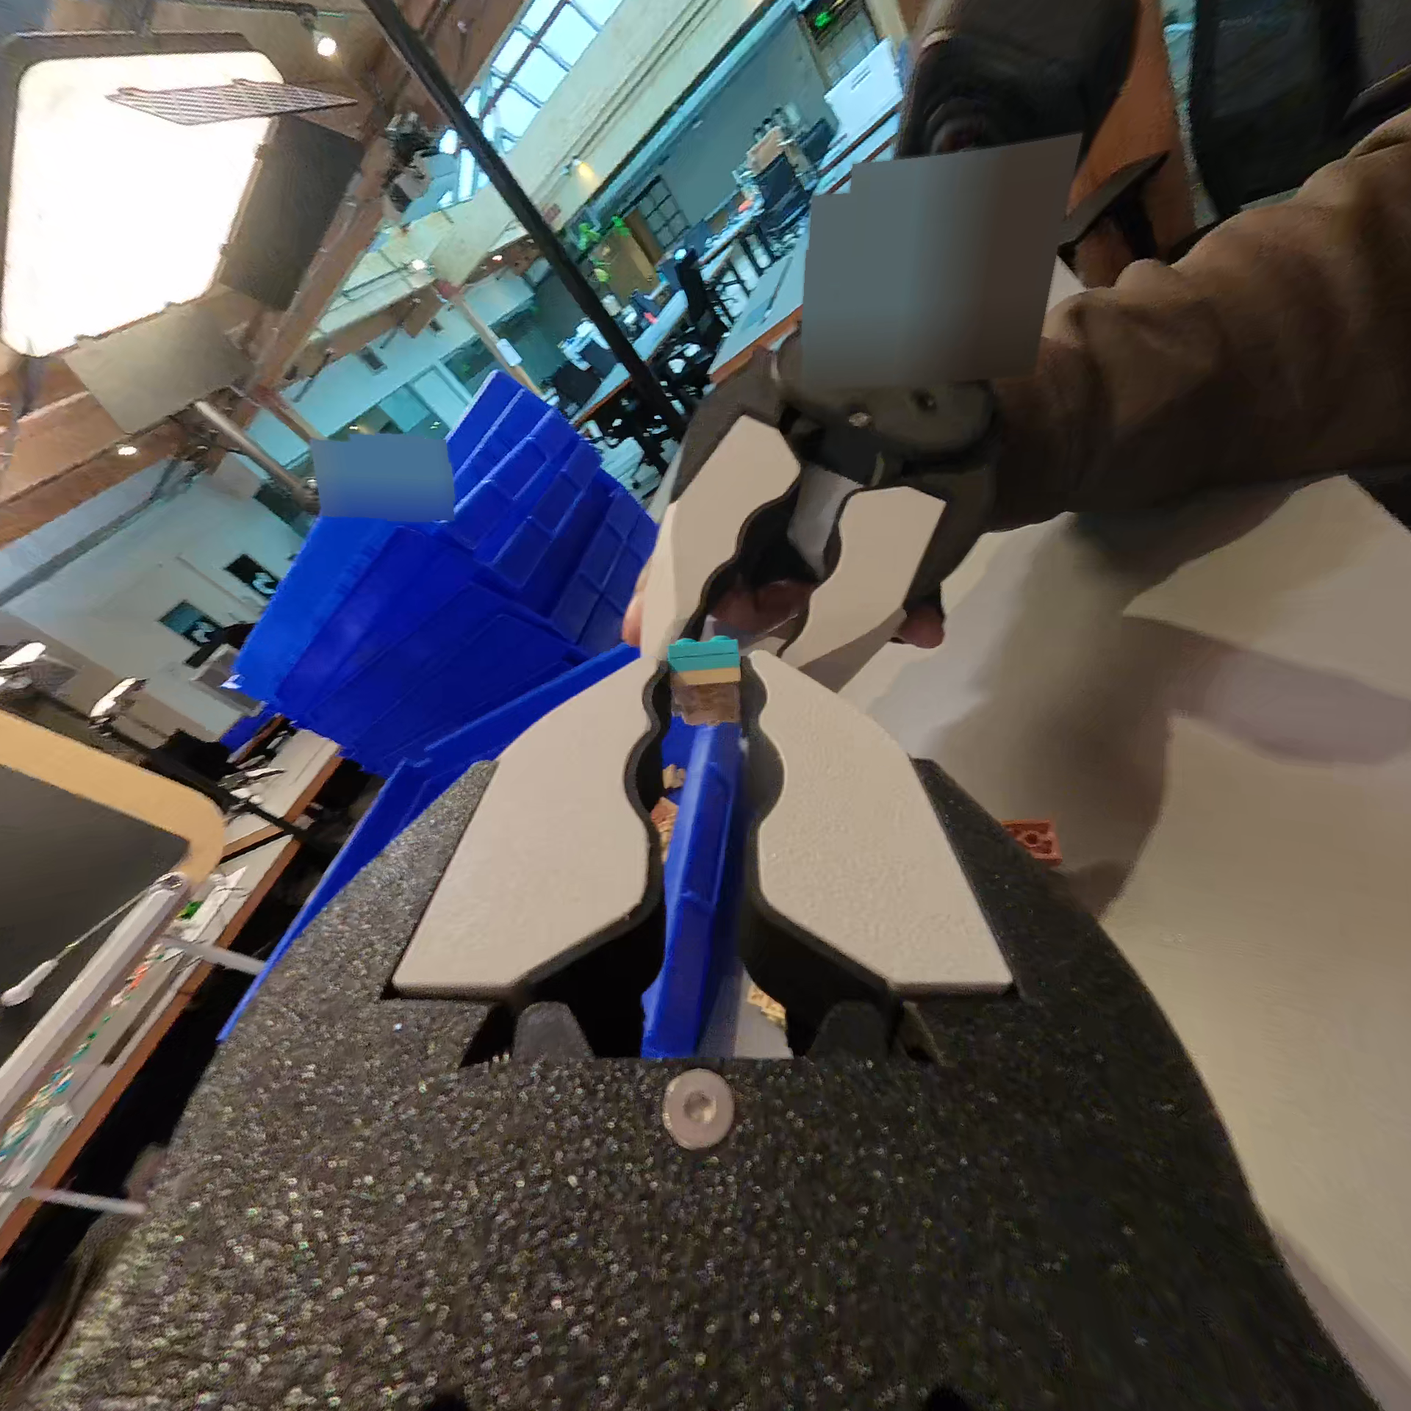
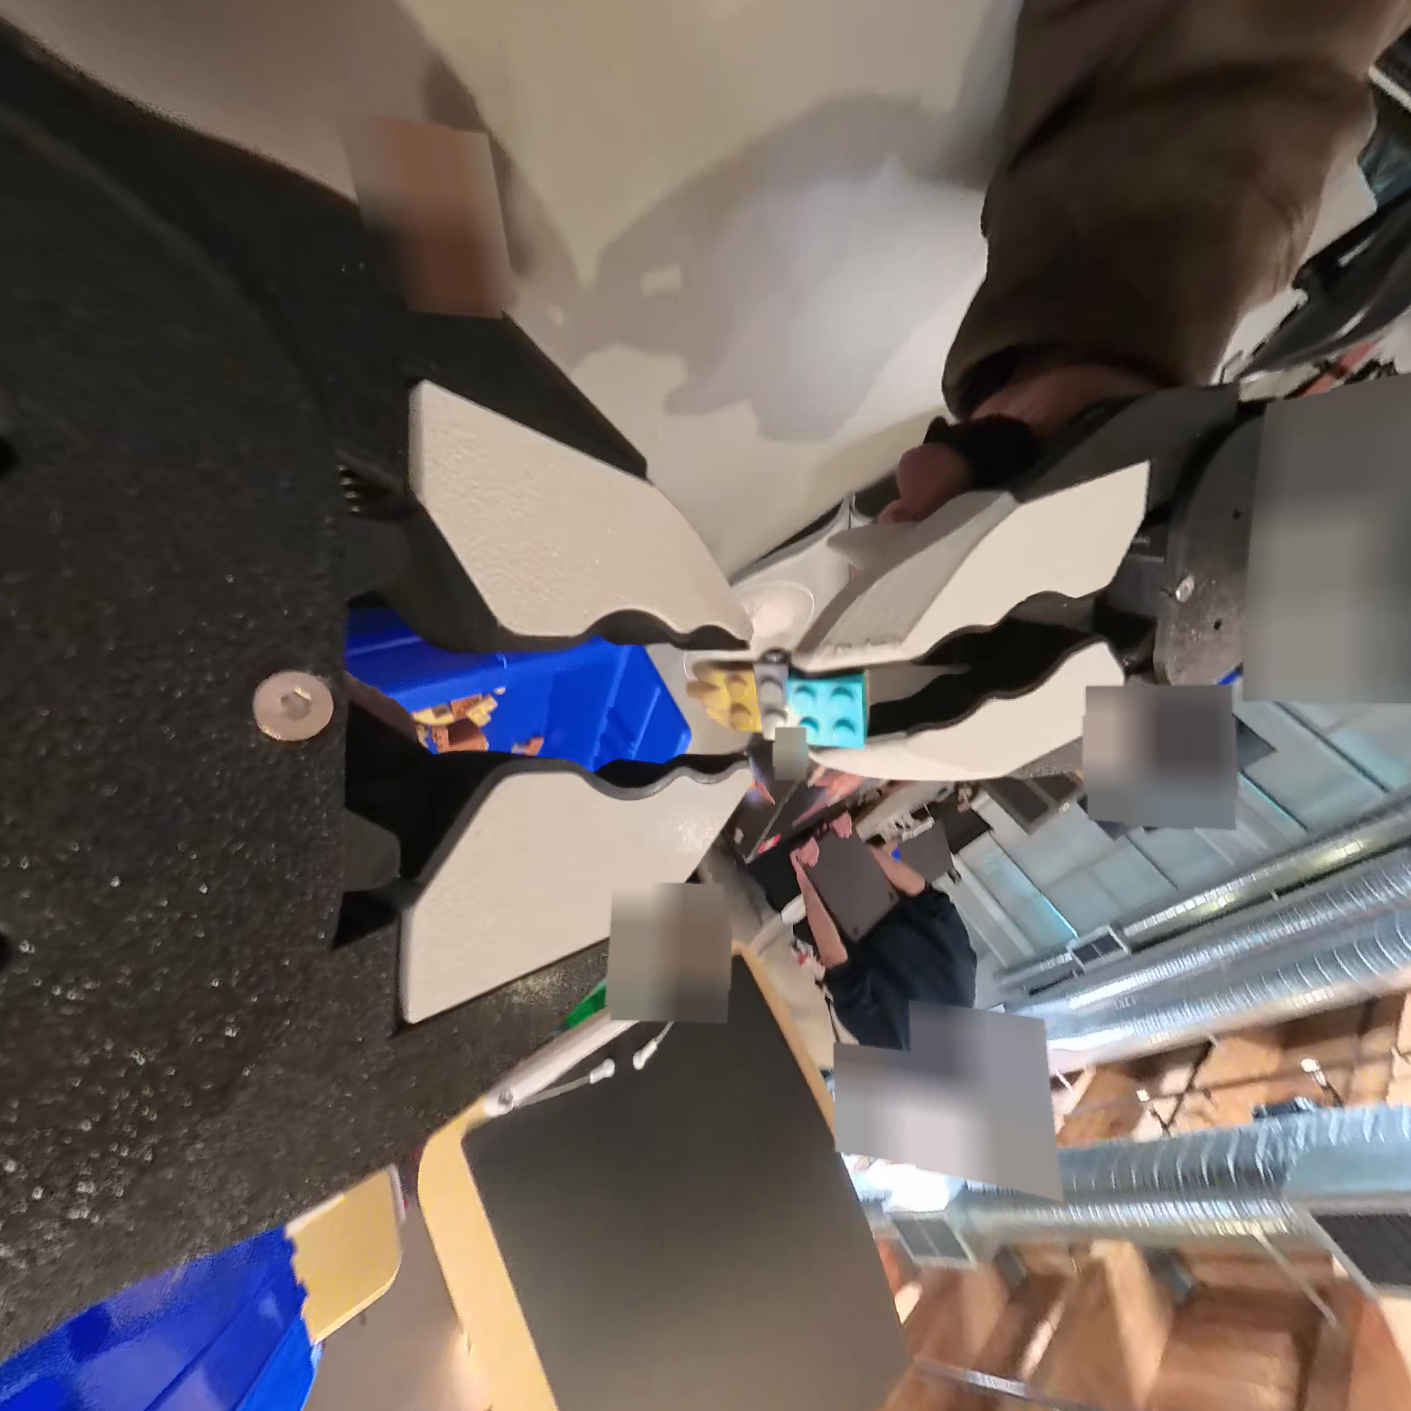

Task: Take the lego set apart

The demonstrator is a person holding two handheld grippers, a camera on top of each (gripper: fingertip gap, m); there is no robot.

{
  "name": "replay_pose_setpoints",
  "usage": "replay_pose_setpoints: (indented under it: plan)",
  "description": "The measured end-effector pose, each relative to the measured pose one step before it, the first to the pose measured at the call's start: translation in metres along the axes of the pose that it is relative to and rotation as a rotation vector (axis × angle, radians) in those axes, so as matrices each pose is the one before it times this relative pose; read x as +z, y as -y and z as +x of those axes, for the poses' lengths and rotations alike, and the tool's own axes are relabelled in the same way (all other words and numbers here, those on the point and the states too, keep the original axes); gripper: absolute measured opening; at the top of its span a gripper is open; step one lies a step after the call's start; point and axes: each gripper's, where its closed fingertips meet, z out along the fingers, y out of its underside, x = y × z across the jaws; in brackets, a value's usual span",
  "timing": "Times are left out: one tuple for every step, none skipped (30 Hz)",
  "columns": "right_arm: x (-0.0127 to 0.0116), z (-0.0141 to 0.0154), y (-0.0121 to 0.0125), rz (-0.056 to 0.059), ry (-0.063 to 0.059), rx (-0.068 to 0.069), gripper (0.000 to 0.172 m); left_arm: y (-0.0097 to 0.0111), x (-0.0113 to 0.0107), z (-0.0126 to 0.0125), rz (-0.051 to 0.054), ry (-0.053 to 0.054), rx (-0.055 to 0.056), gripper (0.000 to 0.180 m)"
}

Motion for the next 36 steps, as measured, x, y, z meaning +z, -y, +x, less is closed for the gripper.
replay_pose_setpoints:
  plan:
    - [0.0005,-0.00203,-0.00041,-0.0031,0.012,0.0054,0.025,0.00025,0.00048,0.00374,0.0038,-0.0255,-0.0091,0.017]
    - [0.00041,-0.00238,-0.00037,-0.003,0.0147,0.0053,0.026,0.00008,0.00067,0.00273,0.0022,-0.0177,-0.009,0.017]
    - [0.00049,-0.0029,-0.00052,-0.0039,0.0185,0.0083,0.024,-0.00002,0.00062,0.00167,0.0014,-0.011,-0.0065,0.017]
    - [0.00066,-0.0029,-0.001,-0.0052,0.018,0.01,0.021,0.00052,0.00048,0.00104,0.0054,-0.0065,-0.0069,0.017]
    - [0.00098,-0.00165,-0.00103,-0.0048,0.0083,0.0063,0.018,0.00077,0.00029,0.00117,0.0069,-0.0081,-0.0091,0.017]
    - [0.00095,-0.00017,-0.00072,-0.0027,-0.0041,0.0015,0.018,-0.00015,0.00036,0.00018,0.0022,-0.0023,-0.0083,0.017]
    - [0.00095,0.00111,-0.00024,-0.0011,-0.0103,0.0027,0.018,-0.00011,0.00007,-0.00074,0.0031,0.0025,-0.0074,0.017]
    - [0.00057,0.00193,0.00056,0.0042,-0.0128,0.0106,0.018,0.00063,-0.0002,-0.00135,0.0084,0.0073,-0.0076,0.017]
    - [0.00029,0.00202,0.00141,0.0108,-0.0097,0.0186,0.018,0.00146,-0.00031,-0.00142,0.014,0.0067,-0.0106,0.017]
    - [-0.00001,0.00198,0.002,0.0145,-0.0085,0.0214,0.017,0.00198,-0.00053,-0.00202,0.0161,0.0088,-0.0167,0.017]
    - [-0.00029,0.00217,0.00213,0.0162,-0.01,0.0214,0.018,0.00203,-0.00075,-0.00204,0.0156,0.0071,-0.0177,0.016]
    - [-0.00045,0.0019,0.0022,0.0161,-0.008,0.0194,0.018,0.00183,-0.00077,-0.00148,0.0141,0.0036,-0.0151,0.016]
    - [-0.00063,0.00152,0.00188,0.0131,-0.0039,0.0171,0.018,0.00184,-0.00092,-0.00114,0.0133,0.0028,-0.0113,0.016]
    - [-0.00056,0.00113,0.00149,0.0098,-0.0027,0.0141,0.017,0.00158,-0.00079,-0.00101,0.012,0.0022,-0.0096,0.017]
    - [-0.00038,0.00081,0.00094,0.0063,-0.0023,0.0088,0.017,0.00127,-0.00054,-0.00075,0.0096,0.0022,-0.0082,0.017]
    - [-0.00003,0.00025,0.00038,0.0027,-0.0001,0.0051,0.017,0.00057,-0.00003,-0.00025,0.0052,0.0005,-0.0037,0.017]
    - [0.00017,-0.00035,-0.00007,-0.0003,0.0012,0.0032,0.017,0.00013,0.00022,0.00013,0.0014,0.0007,0.0017,0.017]
    - [0.00032,-0.00039,-0.00037,-0.0019,0.0008,-0.0006,0.018,-0.00011,0.00047,0.00018,0.0003,0.0022,0.0049,0.017]
    - [0.00048,-0.00081,-0.00049,-0.0018,0.0019,-0.0012,0.018,-0.00004,0.00051,0.00038,0.0008,0.0009,0.0045,0.017]
    - [0.00037,-0.00075,-0.0003,-0.0009,0.003,0.0014,0.017,-0.00017,0.00044,0.00054,0.0006,-0.0006,0.0024,0.017]
    - [0.00029,-0.00056,-0.0002,-0.0004,0.0023,0.0017,0.018,-0.00021,0.0005,0.00052,0.0005,-0.0007,0.002,0.017]
    - [0.00014,-0.00034,-0.00009,0.0007,0.0011,0.0015,0.018,0.00016,0.00033,0.00055,0.0021,-0.001,0.0029,0.016]
    - [0.00015,-0.00048,0.0,0.0007,0.0024,0.0018,0.018,0.00018,0.00021,0.00053,0.0034,-0.0008,0.0048,0.016]
    - [0.00001,-0.00035,-0.00006,0.0002,0.0021,0.0002,0.018,0.00018,0.0002,0.00046,0.0024,0.0,0.0048,0.016]
    - [0.00003,-0.00047,0.00004,0.0002,0.0015,-0.0032,0.018,-0.00004,0.00017,0.00043,0.0018,-0.001,0.0035,0.016]
    - [-0.00033,-0.0004,-0.00005,-0.0004,0.0025,-0.0059,0.018,-0.00009,-0.00009,0.00007,-0.002,-0.0004,0.0041,0.016]
    - [-0.0006,-0.00062,-0.00021,-0.002,0.0068,-0.007,0.018,-0.00023,0.00003,0.00019,-0.0062,-0.0013,0.0058,0.016]
    - [-0.00126,-0.00068,-0.00019,-0.0041,0.0122,-0.0078,0.018,-0.00046,0.00008,0.00105,-0.0081,-0.0065,0.0065,0.016]
    - [-0.00179,-0.00073,-0.00062,-0.0075,0.016,-0.0099,0.018,-0.00037,-0.00002,0.00114,-0.0085,-0.007,0.0062,0.016]
    - [-0.00254,-0.00101,-0.00098,-0.0098,0.0195,-0.0101,0.018,0.0008,-0.0003,0.00042,-0.0013,0.0001,0.0088,0.016]
    - [-0.00318,-0.00096,-0.00061,-0.006,0.0212,-0.0074,0.019,0.00101,-0.0006,0.00063,-0.0006,-0.0024,0.0104,0.016]
    - [-0.00376,-0.00051,0.00079,0.0032,0.019,-0.0011,0.02,0.00045,-0.00065,0.00063,-0.006,-0.0031,0.0118,0.016]
    - [-0.00383,-0.00038,0.00167,0.008,0.0187,0.0051,0.02,-0.00062,-0.00056,0.0,-0.0135,0.0018,0.0162,0.016]
    - [-0.00362,-0.00024,0.00245,0.0104,0.0158,0.0069,0.022,-0.00123,-0.0003,-0.0003,-0.0164,0.0056,0.0198,0.016]
    - [-0.00295,0.00077,0.00347,0.0166,0.0059,0.0054,0.024,-0.00162,0.00003,0.0006,-0.0183,0.0008,0.0214,0.016]
    - [-0.00222,0.00061,0.00391,0.0194,0.0032,0.0041,0.024,-0.00209,0.0007,0.00164,-0.0206,-0.0034,0.0251,0.016]
